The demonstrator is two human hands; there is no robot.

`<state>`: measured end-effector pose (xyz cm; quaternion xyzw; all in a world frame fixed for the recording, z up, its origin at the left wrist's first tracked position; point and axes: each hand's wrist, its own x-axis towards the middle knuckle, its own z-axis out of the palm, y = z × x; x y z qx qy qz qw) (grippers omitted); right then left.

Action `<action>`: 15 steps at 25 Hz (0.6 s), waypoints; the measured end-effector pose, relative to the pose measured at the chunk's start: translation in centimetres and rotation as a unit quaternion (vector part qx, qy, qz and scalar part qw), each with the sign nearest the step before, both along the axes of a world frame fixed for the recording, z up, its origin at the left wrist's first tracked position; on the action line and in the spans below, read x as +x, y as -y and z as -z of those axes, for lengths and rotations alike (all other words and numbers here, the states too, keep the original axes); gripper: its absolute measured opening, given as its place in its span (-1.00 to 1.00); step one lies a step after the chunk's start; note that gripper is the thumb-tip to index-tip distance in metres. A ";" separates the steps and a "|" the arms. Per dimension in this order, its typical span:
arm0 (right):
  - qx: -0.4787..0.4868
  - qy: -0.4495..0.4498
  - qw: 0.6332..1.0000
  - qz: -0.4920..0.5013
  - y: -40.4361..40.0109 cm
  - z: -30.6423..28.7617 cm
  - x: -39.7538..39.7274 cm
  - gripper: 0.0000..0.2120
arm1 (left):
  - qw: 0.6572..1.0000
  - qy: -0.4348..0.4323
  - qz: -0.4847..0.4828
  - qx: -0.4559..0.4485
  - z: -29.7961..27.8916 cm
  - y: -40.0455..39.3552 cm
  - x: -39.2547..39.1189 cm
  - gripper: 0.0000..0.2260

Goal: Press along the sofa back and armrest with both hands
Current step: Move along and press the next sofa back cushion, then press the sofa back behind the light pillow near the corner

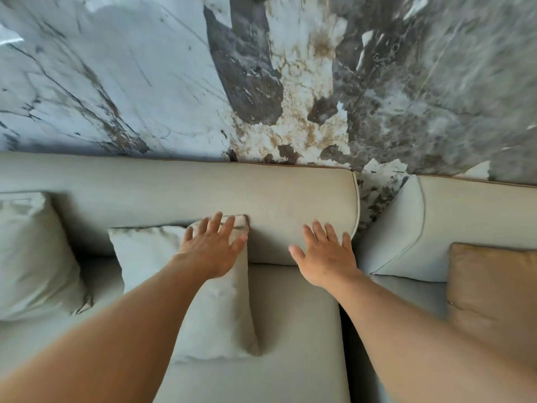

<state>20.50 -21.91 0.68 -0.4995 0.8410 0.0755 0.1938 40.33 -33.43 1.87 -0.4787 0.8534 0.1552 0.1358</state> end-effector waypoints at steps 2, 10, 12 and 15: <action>0.004 -0.007 1.000 0.005 -2.4 -3.3 2.4 -0.37 | 1.000 0.006 -0.002 0.003 -3.1 -2.4 2.9 -0.41; -0.023 0.034 0.999 0.029 -7.9 -16.4 14.2 -0.31 | 0.999 0.002 -0.042 -0.033 -14.1 -10.8 16.3 -0.40; -0.032 0.030 0.999 0.028 -9.2 -19.0 17.6 -0.30 | 0.998 -0.007 -0.049 -0.042 -16.4 -12.3 19.5 -0.40; -0.048 0.024 0.998 0.022 -11.2 -22.6 23.6 -0.31 | 0.996 -0.019 -0.058 -0.070 -19.8 -14.1 25.5 -0.40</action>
